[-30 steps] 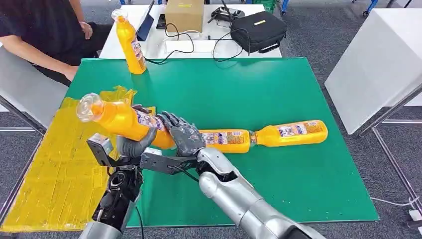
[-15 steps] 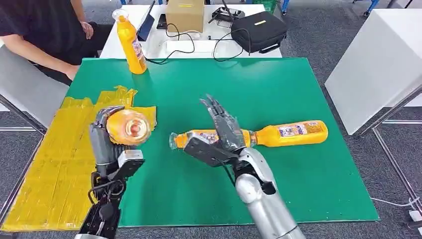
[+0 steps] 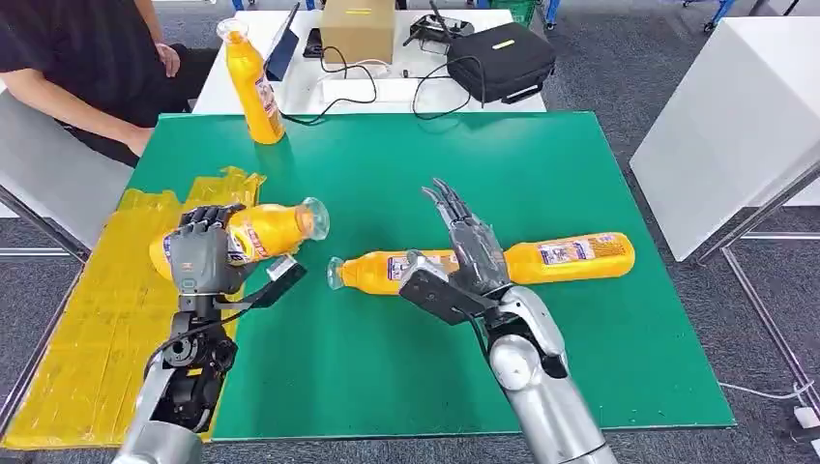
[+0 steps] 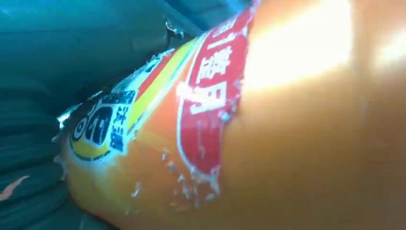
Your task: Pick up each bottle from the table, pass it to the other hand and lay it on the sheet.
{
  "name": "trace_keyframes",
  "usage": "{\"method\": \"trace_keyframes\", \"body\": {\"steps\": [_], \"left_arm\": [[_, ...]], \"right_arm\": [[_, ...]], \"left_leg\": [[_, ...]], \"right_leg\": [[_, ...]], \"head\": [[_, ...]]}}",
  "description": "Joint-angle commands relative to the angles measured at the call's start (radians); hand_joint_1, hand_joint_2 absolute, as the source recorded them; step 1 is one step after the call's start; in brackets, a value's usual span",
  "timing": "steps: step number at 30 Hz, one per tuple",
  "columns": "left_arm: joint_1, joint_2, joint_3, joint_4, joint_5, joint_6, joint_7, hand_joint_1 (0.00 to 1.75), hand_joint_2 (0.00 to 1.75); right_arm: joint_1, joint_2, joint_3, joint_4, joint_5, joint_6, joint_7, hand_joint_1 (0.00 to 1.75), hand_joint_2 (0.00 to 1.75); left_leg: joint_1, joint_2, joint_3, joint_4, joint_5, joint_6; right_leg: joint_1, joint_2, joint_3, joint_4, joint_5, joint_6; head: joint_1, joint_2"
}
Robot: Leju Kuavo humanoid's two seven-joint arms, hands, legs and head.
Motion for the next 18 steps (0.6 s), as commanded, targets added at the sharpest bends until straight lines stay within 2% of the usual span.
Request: {"method": "trace_keyframes", "body": {"steps": [1, 4, 5, 6, 8, 9, 12, 18], "left_arm": [[-0.101, 0.155, -0.245, 0.351, -0.004, 0.033, 0.117, 1.75, 1.75], [-0.1, 0.162, -0.255, 0.376, -0.004, 0.033, 0.148, 1.75, 1.75], [-0.1, 0.162, -0.255, 0.376, -0.004, 0.033, 0.148, 0.0, 1.75], [-0.096, 0.181, -0.303, 0.375, -0.004, 0.033, 0.193, 0.0, 1.75], [-0.105, 0.17, -0.289, 0.433, -0.004, 0.033, 0.18, 0.0, 1.75], [-0.122, 0.185, -0.352, 0.48, -0.004, 0.033, 0.241, 0.0, 0.0], [-0.139, 0.198, -0.361, 0.529, -0.004, 0.033, 0.294, 0.0, 0.0], [-0.149, 0.207, -0.343, 0.547, -0.004, 0.033, 0.302, 0.0, 0.0]], "right_arm": [[-0.185, -0.031, 0.016, 0.233, -0.042, 0.036, -0.02, 0.0, 0.0], [-0.211, -0.03, 0.02, 0.261, -0.041, 0.041, -0.019, 0.0, 0.0], [-0.211, -0.03, 0.02, 0.261, -0.041, 0.041, -0.019, 0.0, 0.0], [-0.23, -0.026, 0.017, 0.293, -0.042, 0.046, -0.019, 0.0, 0.0], [-0.245, -0.018, 0.009, 0.322, -0.042, 0.044, -0.023, 0.0, 0.0], [-0.268, -0.012, 0.006, 0.361, -0.042, 0.052, -0.023, 0.0, 0.0], [-0.305, -0.001, 0.004, 0.431, -0.032, 0.061, -0.031, 0.0, 0.0], [-0.321, 0.0, 0.01, 0.484, -0.015, 0.064, -0.041, 0.0, 0.0]], "left_leg": [[-0.001, -0.001, 0.005, 0.0, -0.001, 0.002], [-0.001, 0.002, 0.005, 0.0, -0.002, 0.001], [0.0, 0.002, 0.003, -0.001, -0.001, 0.001], [-0.001, 0.001, 0.002, -0.001, -0.001, 0.001], [0.0, 0.0, 0.006, 0.0, -0.002, 0.001], [0.0, 0.0, 0.003, 0.0, -0.001, 0.001], [-0.001, 0.0, 0.002, 0.0, 0.0, 0.001], [0.0, 0.0, 0.001, 0.0, 0.0, 0.001]], "right_leg": [[0.0, 0.001, 0.005, 0.0, -0.001, -0.004], [0.0, 0.004, 0.004, 0.0, -0.001, -0.003], [0.0, 0.003, 0.003, 0.0, 0.0, -0.002], [0.0, 0.002, 0.002, 0.0, 0.0, -0.002], [0.0, 0.002, 0.005, 0.001, -0.002, -0.004], [0.0, 0.001, 0.003, 0.0, -0.001, -0.002], [0.0, 0.001, 0.001, 0.001, 0.0, -0.001], [0.0, 0.001, 0.001, 0.001, 0.0, -0.001]], "head": [[0.0, 0.0], [0.0, 0.0], [0.0, 0.0], [0.0, 0.0], [0.0, 0.0], [0.0, 0.0], [0.0, 0.0], [0.0, 0.0]]}}
